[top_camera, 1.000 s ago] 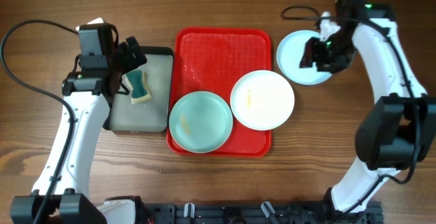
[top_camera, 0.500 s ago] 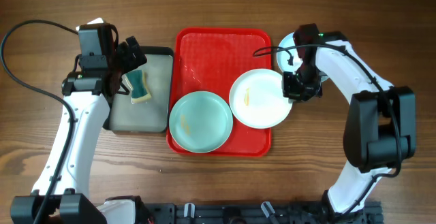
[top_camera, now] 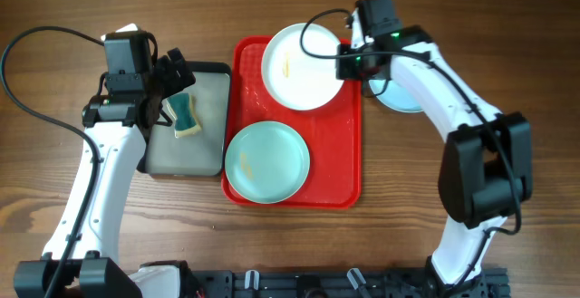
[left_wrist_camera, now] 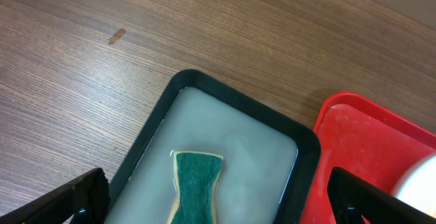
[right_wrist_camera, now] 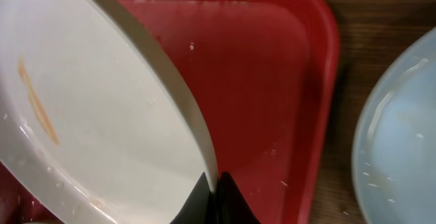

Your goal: Clean dirty plates on tray and stack at the side

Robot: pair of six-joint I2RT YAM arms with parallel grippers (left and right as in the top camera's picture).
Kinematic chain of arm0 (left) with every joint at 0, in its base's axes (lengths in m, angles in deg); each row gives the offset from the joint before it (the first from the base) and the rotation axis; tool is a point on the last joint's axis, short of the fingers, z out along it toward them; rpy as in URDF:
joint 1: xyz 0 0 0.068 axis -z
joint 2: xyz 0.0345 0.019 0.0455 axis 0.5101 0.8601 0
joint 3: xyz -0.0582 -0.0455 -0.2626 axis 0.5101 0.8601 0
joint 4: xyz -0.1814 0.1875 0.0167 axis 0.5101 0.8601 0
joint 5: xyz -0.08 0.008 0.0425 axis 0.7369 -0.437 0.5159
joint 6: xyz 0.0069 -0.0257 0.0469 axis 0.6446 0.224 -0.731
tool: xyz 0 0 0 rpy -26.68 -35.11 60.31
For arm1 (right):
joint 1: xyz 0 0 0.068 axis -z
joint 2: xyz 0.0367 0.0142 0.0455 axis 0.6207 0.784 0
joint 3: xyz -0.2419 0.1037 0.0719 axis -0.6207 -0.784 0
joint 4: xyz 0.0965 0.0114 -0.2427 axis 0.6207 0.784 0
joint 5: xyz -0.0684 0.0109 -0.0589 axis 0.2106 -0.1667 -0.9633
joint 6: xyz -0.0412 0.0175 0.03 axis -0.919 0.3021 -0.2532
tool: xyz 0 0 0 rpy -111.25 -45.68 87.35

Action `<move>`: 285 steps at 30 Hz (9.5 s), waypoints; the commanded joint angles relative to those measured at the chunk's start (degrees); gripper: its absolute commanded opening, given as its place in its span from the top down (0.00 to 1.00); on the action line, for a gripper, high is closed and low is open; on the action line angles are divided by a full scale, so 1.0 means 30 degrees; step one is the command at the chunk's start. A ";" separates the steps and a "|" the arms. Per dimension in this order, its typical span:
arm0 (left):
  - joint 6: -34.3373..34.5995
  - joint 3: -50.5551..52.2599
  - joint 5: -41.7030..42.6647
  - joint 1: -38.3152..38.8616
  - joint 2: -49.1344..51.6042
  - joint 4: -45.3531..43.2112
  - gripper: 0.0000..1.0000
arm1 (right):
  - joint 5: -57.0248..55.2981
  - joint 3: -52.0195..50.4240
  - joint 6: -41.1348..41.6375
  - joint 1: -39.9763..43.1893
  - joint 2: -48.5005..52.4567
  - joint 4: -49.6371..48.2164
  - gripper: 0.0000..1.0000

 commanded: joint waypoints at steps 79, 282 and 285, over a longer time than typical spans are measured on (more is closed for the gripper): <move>-0.0386 -0.0095 0.0000 0.3395 0.2266 0.1304 0.35 | 0.0495 -0.1013 -0.1479 -0.0131 0.1916 -0.1785 0.96; 0.1078 -0.9683 0.8233 0.9974 1.4863 0.0692 0.96 | 0.1377 -0.1005 -0.1290 -0.0131 0.1916 -0.1843 0.96; 0.1086 -0.9763 0.7584 0.9435 1.2903 0.0882 0.96 | 0.1377 -0.1005 -0.1282 -0.0131 0.1916 -0.1836 0.96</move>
